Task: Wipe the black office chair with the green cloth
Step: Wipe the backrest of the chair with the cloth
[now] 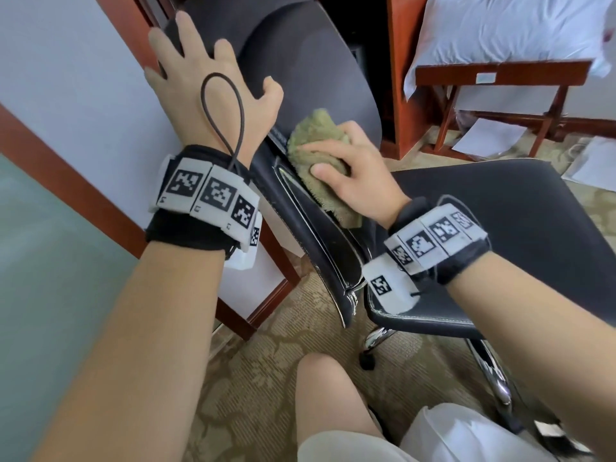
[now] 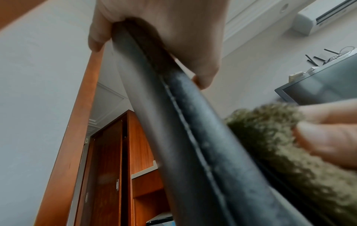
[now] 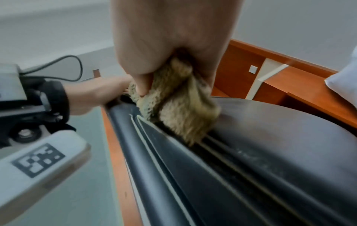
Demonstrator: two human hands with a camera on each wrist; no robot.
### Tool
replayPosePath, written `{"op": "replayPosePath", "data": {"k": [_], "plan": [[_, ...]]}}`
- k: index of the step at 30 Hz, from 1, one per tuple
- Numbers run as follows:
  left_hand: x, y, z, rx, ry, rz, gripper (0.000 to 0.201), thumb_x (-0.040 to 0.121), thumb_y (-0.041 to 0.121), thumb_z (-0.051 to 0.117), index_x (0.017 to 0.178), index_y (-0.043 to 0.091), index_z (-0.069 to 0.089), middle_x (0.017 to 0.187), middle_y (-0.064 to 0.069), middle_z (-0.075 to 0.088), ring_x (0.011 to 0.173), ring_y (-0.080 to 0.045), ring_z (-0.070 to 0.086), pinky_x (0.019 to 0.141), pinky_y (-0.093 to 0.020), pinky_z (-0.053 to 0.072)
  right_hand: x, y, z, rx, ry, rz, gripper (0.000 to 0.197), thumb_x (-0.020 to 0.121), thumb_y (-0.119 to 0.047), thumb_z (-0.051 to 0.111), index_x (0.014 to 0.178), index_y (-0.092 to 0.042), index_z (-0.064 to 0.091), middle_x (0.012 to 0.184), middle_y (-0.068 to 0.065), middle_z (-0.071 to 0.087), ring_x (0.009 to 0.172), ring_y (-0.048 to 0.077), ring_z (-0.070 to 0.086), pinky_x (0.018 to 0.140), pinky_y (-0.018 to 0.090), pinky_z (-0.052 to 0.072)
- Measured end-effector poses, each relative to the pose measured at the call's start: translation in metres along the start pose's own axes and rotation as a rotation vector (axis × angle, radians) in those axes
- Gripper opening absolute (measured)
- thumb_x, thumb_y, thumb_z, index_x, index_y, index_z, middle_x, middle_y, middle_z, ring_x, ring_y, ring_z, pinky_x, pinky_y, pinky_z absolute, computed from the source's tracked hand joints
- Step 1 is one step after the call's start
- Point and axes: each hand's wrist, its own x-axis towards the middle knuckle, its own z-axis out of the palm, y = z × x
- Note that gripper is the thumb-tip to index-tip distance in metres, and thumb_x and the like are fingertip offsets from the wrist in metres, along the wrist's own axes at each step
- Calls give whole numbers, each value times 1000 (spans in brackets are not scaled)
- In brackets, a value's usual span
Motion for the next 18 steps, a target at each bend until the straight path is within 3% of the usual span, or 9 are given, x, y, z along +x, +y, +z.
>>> {"op": "replayPosePath", "data": {"k": [2,5,8,11,18], "plan": [[1,-1,1,-9,1,-13,67,78,50,36,128,8,52,150,-17,29,135,-42,25,100,-54,33,2,0,8,38,-3,10,29,84,-16,58,112,-19,66,98,-4,40,92,10,49,92,19,35],[0,-3,2,-25,8,-24,68,78,51,34,128,9,54,150,-14,31,135,-40,27,100,-52,35,-12,18,9,72,3,13,30,82,-12,58,111,-22,64,97,-15,37,94,-7,47,93,7,33],[0,1,0,-47,7,-45,68,78,52,34,126,9,55,149,-12,32,135,-38,27,98,-50,36,-39,42,3,63,-9,47,30,81,-12,59,109,-20,64,96,-12,38,97,-17,43,94,3,29],[0,3,-2,-43,-5,-53,68,77,52,35,125,8,56,149,-12,33,135,-38,27,96,-50,37,-76,68,0,71,-34,125,27,81,-23,56,107,-26,63,100,0,43,99,-14,45,95,4,29],[0,2,-1,3,-27,-27,65,79,50,39,126,8,53,150,-15,29,136,-41,23,97,-52,37,-118,98,-2,81,-63,267,33,79,-11,61,106,-30,60,100,-6,45,100,-13,48,95,6,30]]}}
